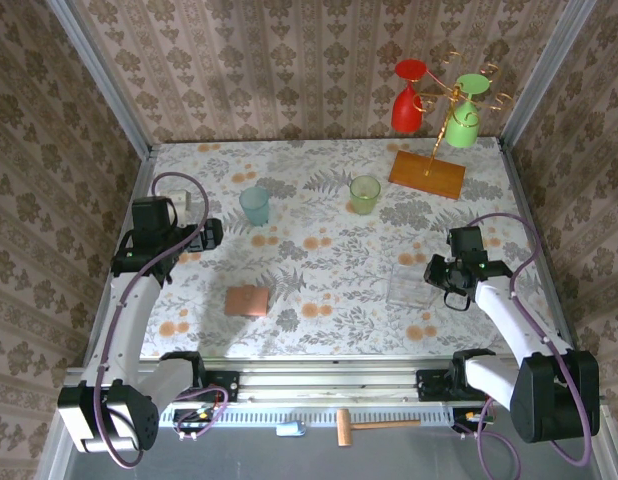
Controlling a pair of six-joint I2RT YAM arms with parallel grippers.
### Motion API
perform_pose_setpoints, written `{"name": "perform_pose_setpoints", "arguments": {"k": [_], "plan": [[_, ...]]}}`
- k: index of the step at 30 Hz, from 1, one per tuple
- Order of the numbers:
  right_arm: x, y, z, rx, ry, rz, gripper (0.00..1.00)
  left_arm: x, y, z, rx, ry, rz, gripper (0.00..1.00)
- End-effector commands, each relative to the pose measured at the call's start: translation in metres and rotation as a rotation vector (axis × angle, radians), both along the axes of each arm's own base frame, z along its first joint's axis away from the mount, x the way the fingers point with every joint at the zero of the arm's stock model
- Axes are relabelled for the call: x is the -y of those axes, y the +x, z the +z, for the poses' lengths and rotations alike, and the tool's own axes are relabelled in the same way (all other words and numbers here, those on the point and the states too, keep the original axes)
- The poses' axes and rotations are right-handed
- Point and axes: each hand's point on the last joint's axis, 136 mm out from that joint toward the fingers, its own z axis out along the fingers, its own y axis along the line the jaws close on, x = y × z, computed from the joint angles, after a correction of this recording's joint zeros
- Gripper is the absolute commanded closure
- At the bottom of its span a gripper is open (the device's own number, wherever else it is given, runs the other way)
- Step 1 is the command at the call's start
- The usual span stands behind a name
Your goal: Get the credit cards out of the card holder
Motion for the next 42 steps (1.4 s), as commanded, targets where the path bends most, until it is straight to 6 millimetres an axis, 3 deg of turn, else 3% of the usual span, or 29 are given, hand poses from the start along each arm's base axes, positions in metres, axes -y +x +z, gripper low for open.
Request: {"name": "perform_pose_setpoints", "arguments": {"k": [1,24,42], "plan": [[-0.004,-0.002,-0.007,-0.018,0.012,0.0,0.83,-0.001,-0.003,-0.007,-0.021,0.008,-0.008,0.0],[-0.006,-0.004,-0.013,-0.039,-0.001,0.001,0.87,-0.001,-0.003,-0.009,-0.029,0.005,-0.007,0.0],[-0.012,0.005,0.008,0.01,-0.02,0.026,0.96,-0.001,-0.002,-0.01,-0.031,0.001,-0.009,0.0]]}}
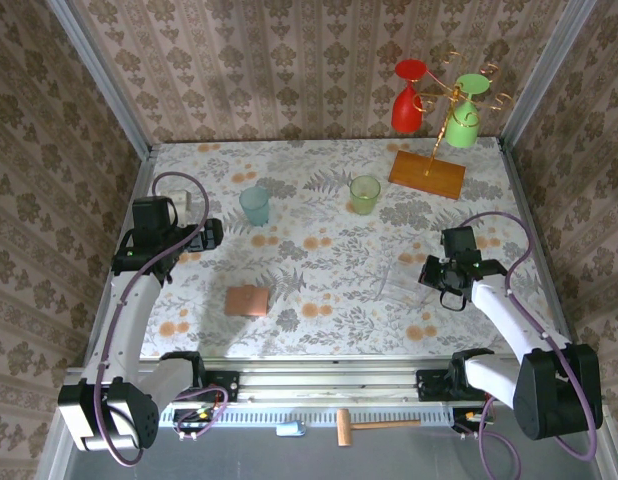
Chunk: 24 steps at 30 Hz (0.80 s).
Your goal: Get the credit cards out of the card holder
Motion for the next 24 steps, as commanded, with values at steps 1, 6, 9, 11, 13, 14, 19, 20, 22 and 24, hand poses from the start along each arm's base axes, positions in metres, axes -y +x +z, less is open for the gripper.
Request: {"name": "perform_pose_setpoints", "arguments": {"k": [1,6,9,11,13,14,19,20,22,24], "plan": [[-0.003,0.007,0.013,0.022,0.0,-0.009,0.96,0.0,-0.003,-0.008,-0.023,-0.001,-0.011,0.0],[-0.017,0.024,0.023,0.037,-0.007,0.027,0.98,0.0,-0.003,-0.008,-0.025,-0.001,-0.011,0.0],[-0.033,0.04,0.029,0.045,-0.016,0.069,0.99,0.0,-0.003,-0.008,-0.025,-0.002,-0.011,0.0],[-0.046,0.052,0.033,0.045,-0.027,0.101,0.99,0.0,-0.003,-0.008,-0.026,-0.006,-0.011,0.0],[-0.063,0.066,0.037,0.051,-0.041,0.14,0.99,0.0,-0.003,-0.008,-0.026,-0.007,-0.012,0.0],[-0.071,0.07,0.04,0.055,-0.043,0.155,1.0,0.0,-0.004,-0.008,-0.027,-0.007,-0.012,0.0],[-0.115,0.101,0.036,0.035,-0.073,0.229,1.0,0.001,-0.004,-0.008,-0.027,-0.01,-0.014,0.0],[-0.122,0.107,0.037,0.035,-0.076,0.237,1.0,0.001,-0.004,-0.009,-0.027,-0.01,-0.014,0.0],[-0.138,0.118,0.036,0.035,-0.075,0.253,1.0,0.001,-0.004,-0.009,-0.027,-0.012,-0.014,0.0],[-0.151,0.128,0.033,0.026,-0.085,0.267,1.0,0.002,-0.004,-0.009,-0.03,-0.013,-0.016,0.0]]}}
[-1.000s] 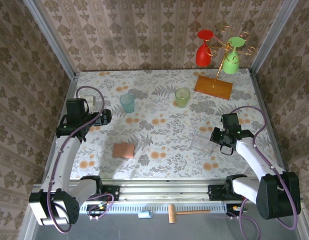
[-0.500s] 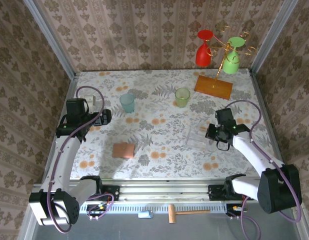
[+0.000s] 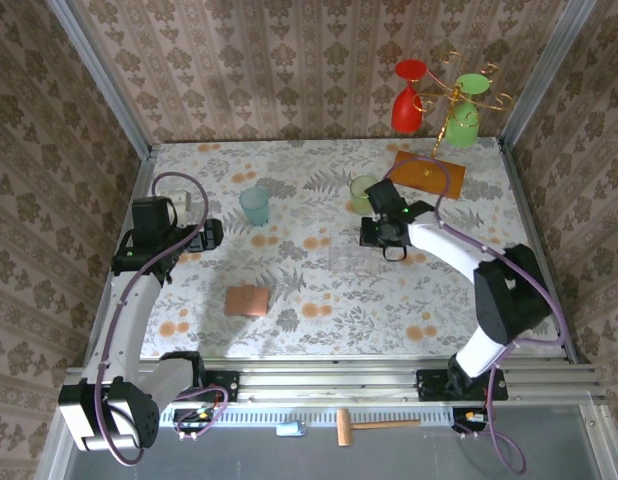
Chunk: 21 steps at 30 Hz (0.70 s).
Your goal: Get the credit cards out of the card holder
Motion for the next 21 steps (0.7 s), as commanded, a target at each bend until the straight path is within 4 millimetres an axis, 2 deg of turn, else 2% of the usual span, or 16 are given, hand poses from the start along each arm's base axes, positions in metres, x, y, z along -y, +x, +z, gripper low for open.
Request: {"name": "perform_pose_setpoints", "arguments": {"k": [1,7,21], "plan": [[-0.017,0.021,0.005,0.017,-0.024,-0.019,1.0,0.001,-0.004,-0.008,-0.025,-0.004,-0.012,0.0],[-0.034,0.038,-0.003,-0.005,-0.061,-0.007,1.0,0.001,-0.004,-0.009,-0.028,-0.006,-0.014,0.0],[-0.026,0.038,-0.02,-0.018,-0.103,-0.032,1.0,0.002,-0.004,-0.009,-0.031,-0.006,-0.016,0.0]]}}
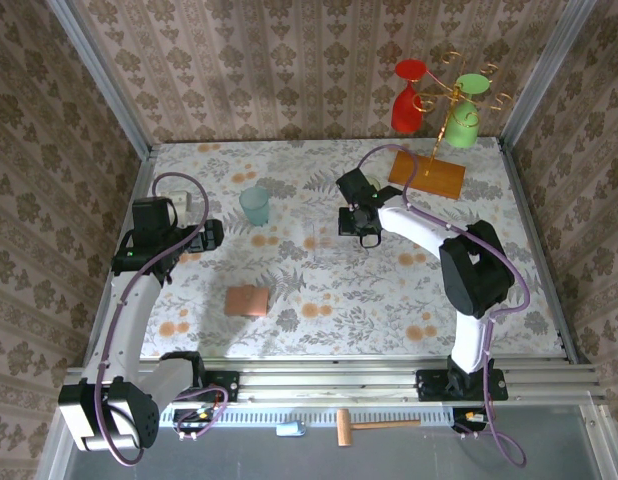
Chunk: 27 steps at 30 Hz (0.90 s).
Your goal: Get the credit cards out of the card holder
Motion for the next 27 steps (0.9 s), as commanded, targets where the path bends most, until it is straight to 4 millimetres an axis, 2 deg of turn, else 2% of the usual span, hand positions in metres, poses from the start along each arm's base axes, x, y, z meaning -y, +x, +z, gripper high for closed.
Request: {"name": "perform_pose_setpoints", "arguments": {"k": [1,13,17,27], "plan": [[0.006,0.001,-0.01,-0.012,-0.032,-0.042,1.0,0.001,-0.003,-0.009,-0.031,0.0,-0.011,0.0],[0.006,0.001,-0.022,-0.027,-0.027,-0.061,1.0,-0.001,-0.003,-0.01,-0.036,0.006,-0.009,0.0],[0.006,0.0,-0.02,-0.025,-0.021,-0.067,0.95,-0.001,-0.002,-0.012,-0.043,0.004,-0.008,0.0],[0.008,-0.002,-0.009,-0.004,-0.014,-0.074,0.9,-0.001,-0.002,-0.013,-0.046,0.001,-0.005,0.0]]}}
